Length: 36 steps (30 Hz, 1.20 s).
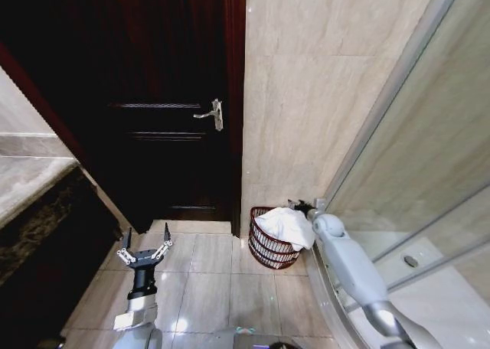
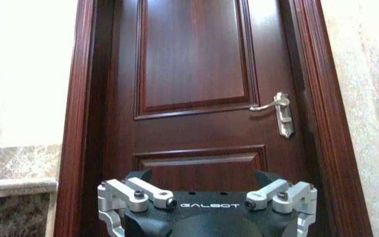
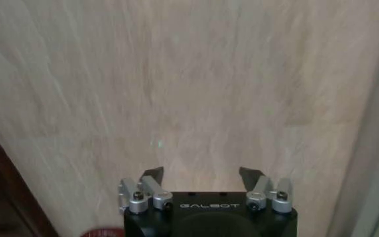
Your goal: Discard the used towel into the hamper.
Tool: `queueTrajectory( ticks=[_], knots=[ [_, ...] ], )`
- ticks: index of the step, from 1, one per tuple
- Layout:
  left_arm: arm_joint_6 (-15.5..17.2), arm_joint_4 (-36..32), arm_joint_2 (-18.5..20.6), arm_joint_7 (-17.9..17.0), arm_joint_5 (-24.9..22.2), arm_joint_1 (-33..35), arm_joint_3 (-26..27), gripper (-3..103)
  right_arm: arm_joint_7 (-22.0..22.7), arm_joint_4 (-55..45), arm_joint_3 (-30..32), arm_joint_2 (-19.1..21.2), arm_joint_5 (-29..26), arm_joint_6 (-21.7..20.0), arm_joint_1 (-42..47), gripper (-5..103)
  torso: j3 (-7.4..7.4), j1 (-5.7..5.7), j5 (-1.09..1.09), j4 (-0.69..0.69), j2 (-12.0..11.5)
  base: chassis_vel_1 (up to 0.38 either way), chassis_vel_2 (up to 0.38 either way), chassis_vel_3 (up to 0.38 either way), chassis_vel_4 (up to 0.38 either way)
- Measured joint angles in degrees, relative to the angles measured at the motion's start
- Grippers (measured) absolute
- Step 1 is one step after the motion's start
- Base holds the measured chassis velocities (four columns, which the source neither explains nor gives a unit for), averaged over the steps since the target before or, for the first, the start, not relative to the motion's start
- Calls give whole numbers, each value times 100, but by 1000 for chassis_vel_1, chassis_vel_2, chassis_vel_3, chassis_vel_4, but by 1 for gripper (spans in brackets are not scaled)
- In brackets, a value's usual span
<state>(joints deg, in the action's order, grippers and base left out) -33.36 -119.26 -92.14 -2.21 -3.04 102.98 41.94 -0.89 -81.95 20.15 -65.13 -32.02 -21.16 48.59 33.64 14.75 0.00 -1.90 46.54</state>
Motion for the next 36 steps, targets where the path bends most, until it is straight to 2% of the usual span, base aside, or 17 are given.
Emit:
queueTrajectory(
  ticks=[3, 4, 7, 9, 12, 16, 18, 20, 25, 36],
  knots=[
    [58, 74, 1, 55, -2, -100, 2, 100, 4, -725, 428, 97, -32, 458, 632, 95, -59, -57, 0, 2, -119, 0, 0, 0, 0],
    [58, 74, 1, 55, -2, -100, 2, 100, 4, -725, 428, 97, -32, 458, 632, 95, -59, -57, 0, 2, -119, 0, 0, 0, 0],
    [91, 145, 0, 95, 13, -140, -41, 100, -106, -1279, 845, 25, 232, 878, 1211, 100, -122, -102, -1, 1, -225, 0, 0, 0, 0],
    [96, 158, 0, 106, 17, -143, -50, 100, -118, -1370, 907, -17, 309, 957, 1313, 100, -133, -110, -2, 2, -245, 0, 0, 0, 0],
    [135, 224, 0, 178, 51, -194, -94, 100, -107, -1768, 1171, -362, 996, 1560, 1964, 100, -206, -161, 2, 1, -368, 0, 0, 0, 0],
    [170, 269, 0, 232, 56, -243, -97, 100, 52, -2101, 1239, -629, 1205, 1874, 2389, 100, -259, -198, 0, 1, -459, 0, 0, 0, 0],
    [180, 291, 0, 244, 56, -257, -98, 100, 181, -2234, 1245, -728, 1277, 1949, 2521, 100, -278, -211, 1, 1, -491, 0, 0, 0, 0],
    [186, 359, 0, 302, 51, -279, -102, 100, 505, -2520, 1305, -1031, 1709, 2088, 2848, 100, -331, -251, -1, 0, -582, 0, 0, 0, 0],
    [173, 453, 0, 385, 51, -299, -107, 100, 830, -2648, 1315, -1288, 2067, 2126, 3032, 100, -398, -300, -1, 1, -699, 0, 0, 0, 0],
    [163, 486, 0, 440, 4, -311, -65, 100, 1017, -2628, 1237, -1620, 2357, 2193, 3029, 100, -550, -411, 0, 0, -962, 0, 0, 0, 0]
  ],
)
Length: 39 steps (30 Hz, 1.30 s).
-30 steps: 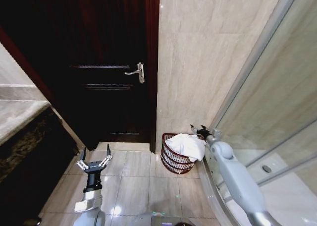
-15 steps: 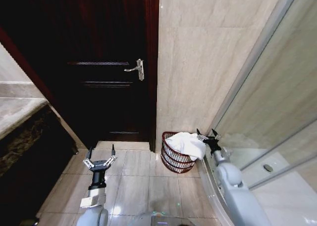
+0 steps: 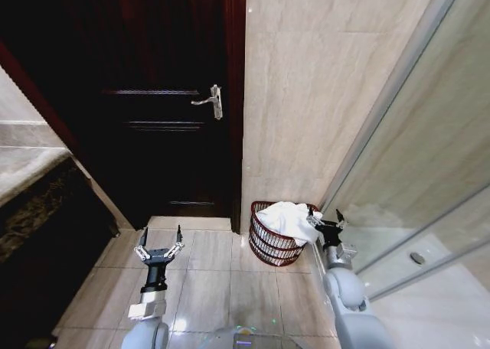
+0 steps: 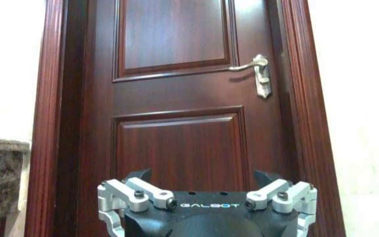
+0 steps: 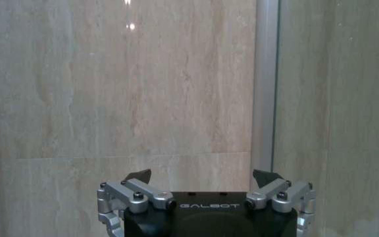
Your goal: Discard the used towel into the hamper.
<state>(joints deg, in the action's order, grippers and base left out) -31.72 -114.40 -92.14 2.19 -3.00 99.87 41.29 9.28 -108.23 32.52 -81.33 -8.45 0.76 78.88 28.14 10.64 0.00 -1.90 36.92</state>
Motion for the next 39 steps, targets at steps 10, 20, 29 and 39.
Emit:
queueTrajectory(
  ticks=[10, 20, 29, 39],
  knots=[
    [-19, 23, 0, 37, -45, -4, 6, 100, 124, 50, -62, -117, 206, 0, -16, 100, -151, -102, 0, 0, -252, 13, 14, -19, -8],
    [-111, 54, 0, 82, -113, 14, 24, 100, 322, -13, -130, -207, 408, 0, 37, 100, -288, -207, 0, 0, -494, 72, 83, -72, -73],
    [-347, 126, 0, 185, -209, 40, 126, 100, 371, -85, -215, -270, 561, 78, 89, 100, -402, -274, 0, 0, -675, 70, 68, -91, -84],
    [-450, 145, 1, 214, -230, 125, 149, 100, 439, -93, -229, -305, 585, 321, 169, 100, -487, -320, 0, 1, -806, 13, 22, -126, -124]
  ],
)
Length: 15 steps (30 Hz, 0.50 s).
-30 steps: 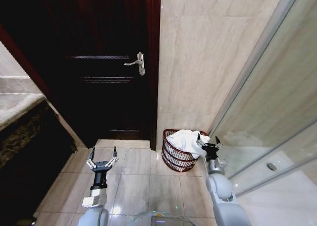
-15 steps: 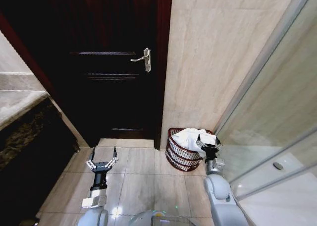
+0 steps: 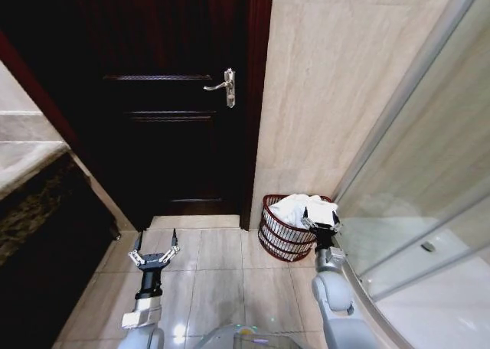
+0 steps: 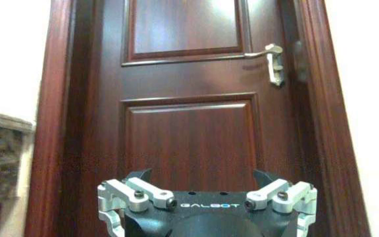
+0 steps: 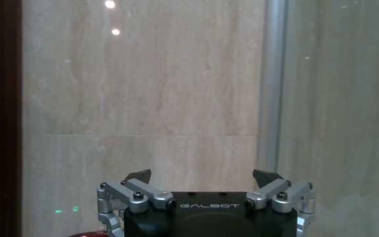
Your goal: Discard the used towel into the hamper.
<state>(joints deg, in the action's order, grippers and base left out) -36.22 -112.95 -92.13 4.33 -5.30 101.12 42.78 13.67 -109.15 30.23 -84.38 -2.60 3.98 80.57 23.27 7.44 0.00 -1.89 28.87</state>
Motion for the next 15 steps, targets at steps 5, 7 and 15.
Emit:
queueTrajectory(
  ticks=[5, 7, 15],
  knots=[
    [-9, 14, 0, 7, 0, -3, -24, 100, 13, -47, 14, 10, -61, 41, 43, 100, -25, -13, 0, 0, -36, -47, -63, -90, -103],
    [-9, 15, 0, 1, 0, -4, -34, 100, 13, -52, 27, 13, -85, 54, 52, 100, -32, -17, 1, 0, -48, -104, -101, -71, -99],
    [20, 11, -1, -48, 5, -48, -73, 100, -402, -165, 234, 148, -401, 101, 225, 100, -63, -37, 1, 1, -101, -88, -84, -55, -67]
  ],
)
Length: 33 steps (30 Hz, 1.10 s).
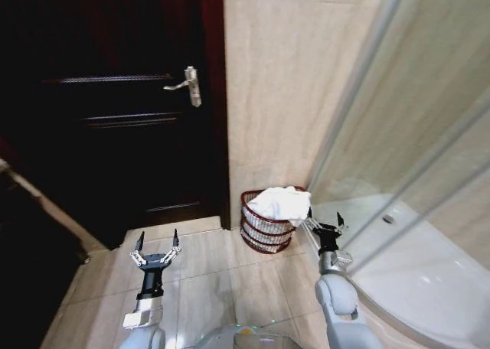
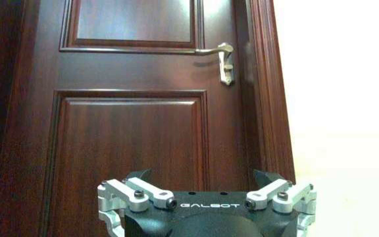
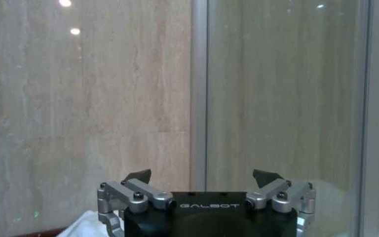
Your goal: Discard the used towel into the hamper.
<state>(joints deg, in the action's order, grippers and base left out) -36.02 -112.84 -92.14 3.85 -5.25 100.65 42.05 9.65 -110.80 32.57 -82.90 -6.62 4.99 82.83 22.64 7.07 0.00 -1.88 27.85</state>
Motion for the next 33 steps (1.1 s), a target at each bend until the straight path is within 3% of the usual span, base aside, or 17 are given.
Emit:
queueTrajectory(
  ticks=[18, 19, 21, 22, 26, 33],
  knots=[
    [44, -31, 0, -81, -12, -23, 4, 100, -403, 31, -151, 251, -171, -248, -128, 100, 15, 11, 1, -1, 23, -51, 48, 46, -49],
    [42, -29, 0, -83, -17, -21, 10, 100, -437, 17, -172, 305, -305, -391, -154, 100, 16, 13, 1, -1, 23, -126, 108, 97, -127],
    [35, -25, 0, -90, -49, -15, 36, 100, -531, -155, -282, 584, -1030, -1151, -175, 100, 18, 14, -1, -2, 26, -50, 77, 72, -63],
    [35, -25, 0, -90, -49, -15, 36, 100, -531, -155, -282, 584, -1030, -1151, -175, 100, 18, 14, -1, -2, 26, -32, 46, 72, -63],
    [35, -54, 0, -117, -137, -24, 81, 100, -464, -526, -420, 999, -2066, -2417, 23, 100, 18, 11, 0, 0, 34, 13, -9, -13, 12],
    [39, -54, 0, -126, -225, -29, 126, 100, -525, -483, -478, 1205, -2274, -2837, -93, 100, 20, 11, 0, 0, 38, 25, -24, -31, 19]
  ],
)
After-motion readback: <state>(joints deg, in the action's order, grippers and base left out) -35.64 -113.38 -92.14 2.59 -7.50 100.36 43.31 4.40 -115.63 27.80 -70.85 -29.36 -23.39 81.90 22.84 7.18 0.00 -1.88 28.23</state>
